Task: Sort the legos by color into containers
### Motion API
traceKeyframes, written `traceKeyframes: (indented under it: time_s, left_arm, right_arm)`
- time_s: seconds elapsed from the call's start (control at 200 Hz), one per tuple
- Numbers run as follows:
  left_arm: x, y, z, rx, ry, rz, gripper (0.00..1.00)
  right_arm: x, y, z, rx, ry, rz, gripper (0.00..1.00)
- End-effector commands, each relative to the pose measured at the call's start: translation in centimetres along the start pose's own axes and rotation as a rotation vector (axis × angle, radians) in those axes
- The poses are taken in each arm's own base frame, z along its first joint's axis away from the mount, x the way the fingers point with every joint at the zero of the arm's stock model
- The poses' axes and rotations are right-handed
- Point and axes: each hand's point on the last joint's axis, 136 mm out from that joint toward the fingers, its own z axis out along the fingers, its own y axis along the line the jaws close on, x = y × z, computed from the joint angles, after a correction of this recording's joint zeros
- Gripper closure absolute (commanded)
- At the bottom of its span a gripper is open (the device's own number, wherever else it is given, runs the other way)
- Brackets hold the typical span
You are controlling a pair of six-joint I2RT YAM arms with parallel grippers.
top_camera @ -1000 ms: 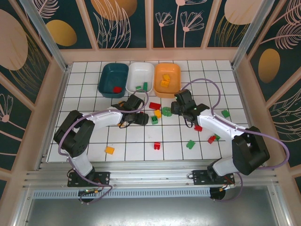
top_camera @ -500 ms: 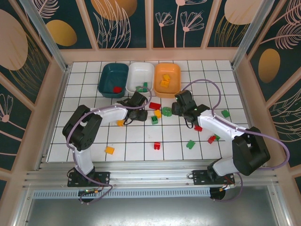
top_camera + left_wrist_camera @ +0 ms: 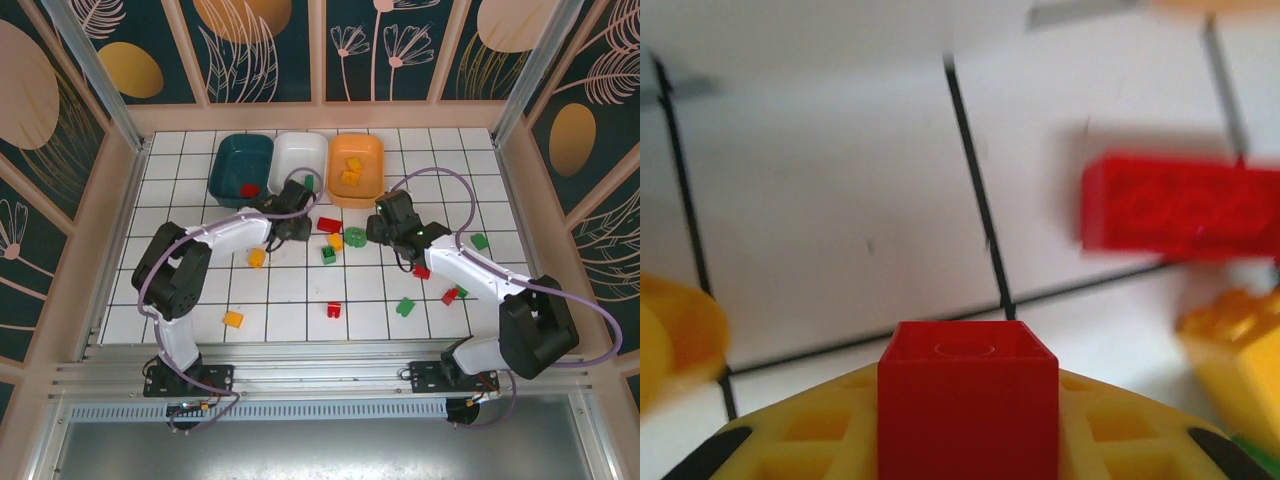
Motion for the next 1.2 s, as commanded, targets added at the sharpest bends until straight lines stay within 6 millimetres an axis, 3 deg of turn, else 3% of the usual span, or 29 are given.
traceKeyframes:
  time_s: [0.0,0.145,0.24,0.38,0.606,0.696,0.766,0.851,0.896,0.986,1.096,1.191]
  left_arm:
    - [-6.7,4.1,-3.5,-0.005,-0.135,-0.153,0.81]
    - [-10.6,11.7,-2.2,0.025,-0.149,-0.397,0.81]
    - [-12.0,14.8,-0.5,0.025,-0.133,-0.461,0.81]
    - [-13.8,16.9,2.1,0.008,-0.108,-0.469,0.78]
    - [-14.1,18.5,5.3,-0.04,-0.052,-0.466,0.73]
    - [-13.9,18.6,5.9,-0.039,-0.038,-0.47,0.65]
    - [-13.7,18.5,6.2,-0.038,-0.023,-0.469,0.53]
    - [-14.3,18.5,4.7,-0.039,-0.059,-0.453,0.36]
    - [-15.3,17.9,2.9,-0.005,-0.112,-0.441,0.28]
    - [-16.8,17.2,-1.2,0.023,-0.19,-0.424,0.23]
    - [-17.8,16.3,-7.5,0.067,-0.321,-0.434,0.2]
    - [-15.8,16.4,-11.9,0.076,-0.433,-0.504,0.07]
  right_arm:
    - [0.0,1.3,-0.2,-0.059,-0.01,0.032,0.4]
    - [0.7,2.5,-0.3,-0.065,0.0,0.009,0.4]
    - [1.0,3.1,-0.5,-0.075,0.002,0.001,0.4]
    - [1.1,3.4,-0.7,-0.078,0.006,-0.002,0.4]
    - [0.7,3.6,-1.5,-0.078,-0.004,-0.007,0.4]
    - [0.7,3.6,-1.7,-0.076,0.0,-0.011,0.4]
    - [0.5,3.7,-1.9,-0.074,-0.001,-0.022,0.39]
    - [-0.3,3.8,-2.5,-0.063,-0.018,-0.033,0.38]
    - [-0.8,4.0,-2.9,-0.067,-0.027,-0.036,0.38]
    - [-1.5,5.6,-3.6,-0.103,-0.042,-0.04,0.38]
    - [-1.1,10.2,-4.2,-0.196,-0.04,-0.102,0.37]
    - [0.4,14.9,-3.8,-0.256,-0.019,-0.202,0.36]
